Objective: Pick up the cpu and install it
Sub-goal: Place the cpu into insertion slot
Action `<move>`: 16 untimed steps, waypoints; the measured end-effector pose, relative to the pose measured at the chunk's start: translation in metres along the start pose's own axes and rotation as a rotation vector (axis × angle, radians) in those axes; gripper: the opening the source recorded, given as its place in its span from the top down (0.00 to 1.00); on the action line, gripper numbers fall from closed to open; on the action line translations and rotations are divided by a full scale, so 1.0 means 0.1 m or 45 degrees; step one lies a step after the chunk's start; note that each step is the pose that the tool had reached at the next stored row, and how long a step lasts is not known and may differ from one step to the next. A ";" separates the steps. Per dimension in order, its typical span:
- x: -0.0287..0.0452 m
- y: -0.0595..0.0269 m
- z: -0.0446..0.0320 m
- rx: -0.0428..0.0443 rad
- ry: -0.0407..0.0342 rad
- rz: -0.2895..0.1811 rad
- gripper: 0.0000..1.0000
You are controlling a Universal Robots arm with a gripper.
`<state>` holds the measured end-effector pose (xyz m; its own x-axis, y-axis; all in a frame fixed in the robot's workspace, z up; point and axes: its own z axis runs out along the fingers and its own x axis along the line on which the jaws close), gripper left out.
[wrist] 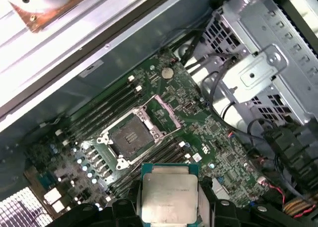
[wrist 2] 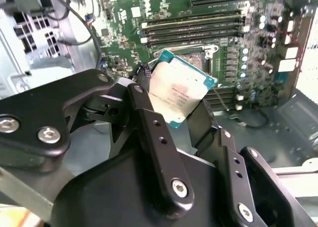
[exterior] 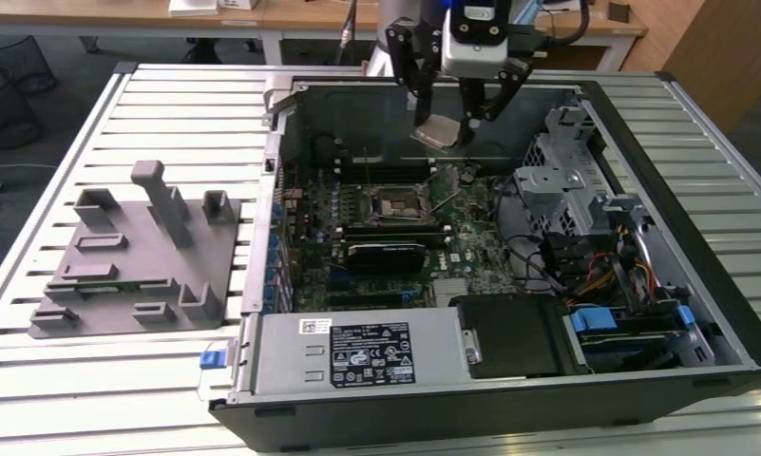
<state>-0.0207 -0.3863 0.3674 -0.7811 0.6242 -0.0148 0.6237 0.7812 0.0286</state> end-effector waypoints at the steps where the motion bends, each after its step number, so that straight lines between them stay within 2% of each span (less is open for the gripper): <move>1: 0.000 0.000 0.002 0.000 -0.0007 0.024 0.46; 8: 0.001 0.001 0.017 0.004 -0.0064 0.166 0.46; 16: 0.004 0.004 0.035 0.008 -0.0121 0.298 0.46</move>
<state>-0.0207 -0.3856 0.3639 -0.6147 0.7885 -0.0179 0.7881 0.6150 0.0264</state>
